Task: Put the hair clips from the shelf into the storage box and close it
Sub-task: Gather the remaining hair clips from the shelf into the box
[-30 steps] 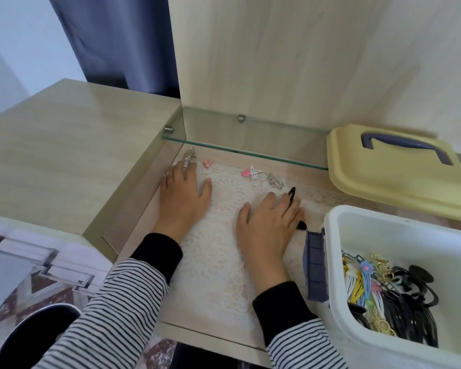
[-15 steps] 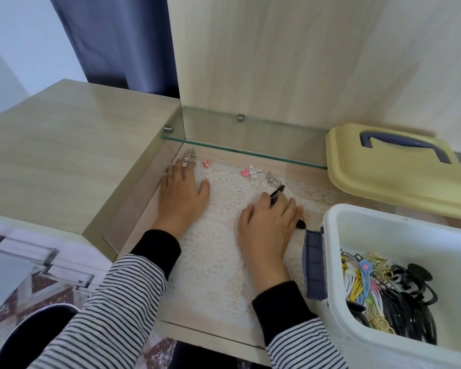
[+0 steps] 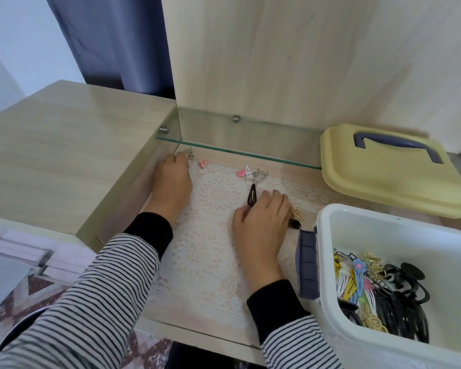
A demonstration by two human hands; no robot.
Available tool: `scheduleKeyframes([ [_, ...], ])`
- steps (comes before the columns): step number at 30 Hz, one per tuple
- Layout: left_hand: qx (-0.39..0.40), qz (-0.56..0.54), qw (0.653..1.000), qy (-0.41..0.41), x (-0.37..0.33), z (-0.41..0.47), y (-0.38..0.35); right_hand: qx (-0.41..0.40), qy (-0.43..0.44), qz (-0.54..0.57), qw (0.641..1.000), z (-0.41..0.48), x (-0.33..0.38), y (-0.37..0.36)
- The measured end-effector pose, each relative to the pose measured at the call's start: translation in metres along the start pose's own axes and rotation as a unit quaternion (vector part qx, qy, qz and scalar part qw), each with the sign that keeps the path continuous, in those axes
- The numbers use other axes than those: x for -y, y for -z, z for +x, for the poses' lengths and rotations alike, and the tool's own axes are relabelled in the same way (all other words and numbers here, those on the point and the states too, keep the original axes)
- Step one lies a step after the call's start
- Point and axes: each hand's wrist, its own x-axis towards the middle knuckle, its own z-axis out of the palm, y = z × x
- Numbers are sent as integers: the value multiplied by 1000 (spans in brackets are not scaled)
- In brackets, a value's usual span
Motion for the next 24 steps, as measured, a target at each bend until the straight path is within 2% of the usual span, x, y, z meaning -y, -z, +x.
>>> scheduleKeyframes([
  [10, -1, -76, 997, 28, -1, -7, 7, -15, 14, 22, 1000, 0, 1, 2],
  [16, -9, -129, 991, 32, -2, -15, 14, -22, 50, 23, 998, -2, 4, 7],
  [24, 12, -238, 968, 82, -35, -28, 39, 15, 100, 62, 993, -14, 27, 37],
])
